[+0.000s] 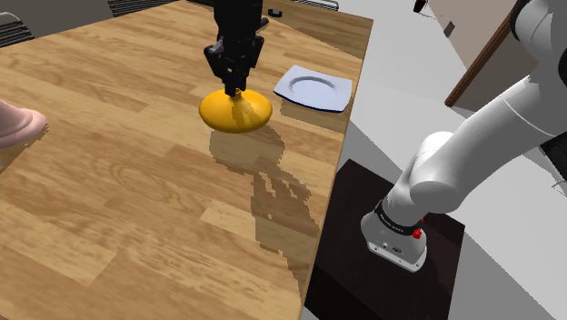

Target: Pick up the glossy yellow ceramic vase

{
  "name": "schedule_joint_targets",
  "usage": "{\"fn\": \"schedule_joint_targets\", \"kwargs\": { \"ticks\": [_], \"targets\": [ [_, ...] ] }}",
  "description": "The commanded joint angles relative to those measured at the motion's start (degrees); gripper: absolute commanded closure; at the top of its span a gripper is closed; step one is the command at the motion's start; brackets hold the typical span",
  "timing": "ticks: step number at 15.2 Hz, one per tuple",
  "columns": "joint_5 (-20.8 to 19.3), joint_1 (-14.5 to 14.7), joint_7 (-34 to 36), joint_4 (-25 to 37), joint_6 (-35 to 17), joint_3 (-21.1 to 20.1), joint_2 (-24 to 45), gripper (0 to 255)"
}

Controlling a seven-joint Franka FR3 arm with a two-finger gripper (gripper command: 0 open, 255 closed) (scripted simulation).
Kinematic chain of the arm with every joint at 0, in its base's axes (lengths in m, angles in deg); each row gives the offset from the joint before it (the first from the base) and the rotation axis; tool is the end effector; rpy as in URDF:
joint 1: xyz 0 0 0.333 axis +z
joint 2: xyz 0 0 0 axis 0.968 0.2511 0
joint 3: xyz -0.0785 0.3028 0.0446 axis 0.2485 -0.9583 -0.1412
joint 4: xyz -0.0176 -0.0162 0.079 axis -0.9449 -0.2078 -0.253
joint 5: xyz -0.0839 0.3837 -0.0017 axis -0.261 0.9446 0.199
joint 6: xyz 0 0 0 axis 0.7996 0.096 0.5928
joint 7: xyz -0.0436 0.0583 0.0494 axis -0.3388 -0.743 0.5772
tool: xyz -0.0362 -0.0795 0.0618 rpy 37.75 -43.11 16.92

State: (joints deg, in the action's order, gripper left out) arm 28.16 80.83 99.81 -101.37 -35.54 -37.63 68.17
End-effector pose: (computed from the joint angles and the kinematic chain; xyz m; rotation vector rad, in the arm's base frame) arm 0.4192 0.2610 0.6241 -3.1001 -0.1976 -0.0795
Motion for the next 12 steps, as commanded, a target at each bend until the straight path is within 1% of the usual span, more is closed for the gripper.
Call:
{"fn": "schedule_joint_targets", "kwargs": {
  "ticks": [1,12],
  "targets": [
    [-0.13,-0.05,0.1,1.58,1.31,0.01,0.3,255],
    [-1.29,-0.25,1.17,13.41,10.17,-0.3,3.44,255]
  ]
}}
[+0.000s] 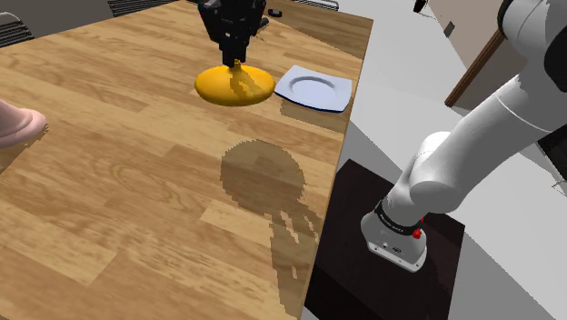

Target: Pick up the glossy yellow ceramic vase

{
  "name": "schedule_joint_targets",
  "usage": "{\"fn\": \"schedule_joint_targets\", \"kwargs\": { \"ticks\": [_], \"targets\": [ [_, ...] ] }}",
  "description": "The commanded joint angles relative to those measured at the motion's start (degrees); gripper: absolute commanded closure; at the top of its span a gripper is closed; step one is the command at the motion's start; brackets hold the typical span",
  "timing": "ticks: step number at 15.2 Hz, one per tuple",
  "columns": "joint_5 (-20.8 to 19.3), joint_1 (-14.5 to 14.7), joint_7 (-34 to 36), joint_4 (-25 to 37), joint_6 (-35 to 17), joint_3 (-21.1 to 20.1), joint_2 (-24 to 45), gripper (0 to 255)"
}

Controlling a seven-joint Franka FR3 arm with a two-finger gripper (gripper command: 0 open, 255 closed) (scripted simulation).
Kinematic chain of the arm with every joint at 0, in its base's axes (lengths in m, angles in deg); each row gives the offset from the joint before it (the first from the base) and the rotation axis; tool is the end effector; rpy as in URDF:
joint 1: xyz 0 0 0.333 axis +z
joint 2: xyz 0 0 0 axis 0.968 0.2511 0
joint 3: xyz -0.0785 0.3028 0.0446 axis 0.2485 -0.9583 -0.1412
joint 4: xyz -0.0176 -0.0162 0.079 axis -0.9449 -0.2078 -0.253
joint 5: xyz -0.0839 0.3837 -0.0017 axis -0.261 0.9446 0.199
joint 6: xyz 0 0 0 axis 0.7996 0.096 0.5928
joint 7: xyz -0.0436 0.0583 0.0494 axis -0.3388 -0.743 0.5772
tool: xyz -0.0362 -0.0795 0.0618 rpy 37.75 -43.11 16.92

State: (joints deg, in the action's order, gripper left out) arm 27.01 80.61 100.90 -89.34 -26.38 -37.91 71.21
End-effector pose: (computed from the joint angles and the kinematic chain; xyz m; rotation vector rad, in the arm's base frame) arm 0.4191 0.2615 0.6846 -3.1003 -0.1977 -0.0794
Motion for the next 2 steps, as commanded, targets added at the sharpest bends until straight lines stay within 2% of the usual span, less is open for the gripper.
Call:
{"fn": "schedule_joint_targets", "kwargs": {
  "ticks": [1,2],
  "targets": [
    [-0.17,-0.03,0.1,1.56,1.13,-0.03,0.46,255],
    [-0.17,-0.03,0.1,1.56,1.13,-0.03,0.46,255]
  ]
}}
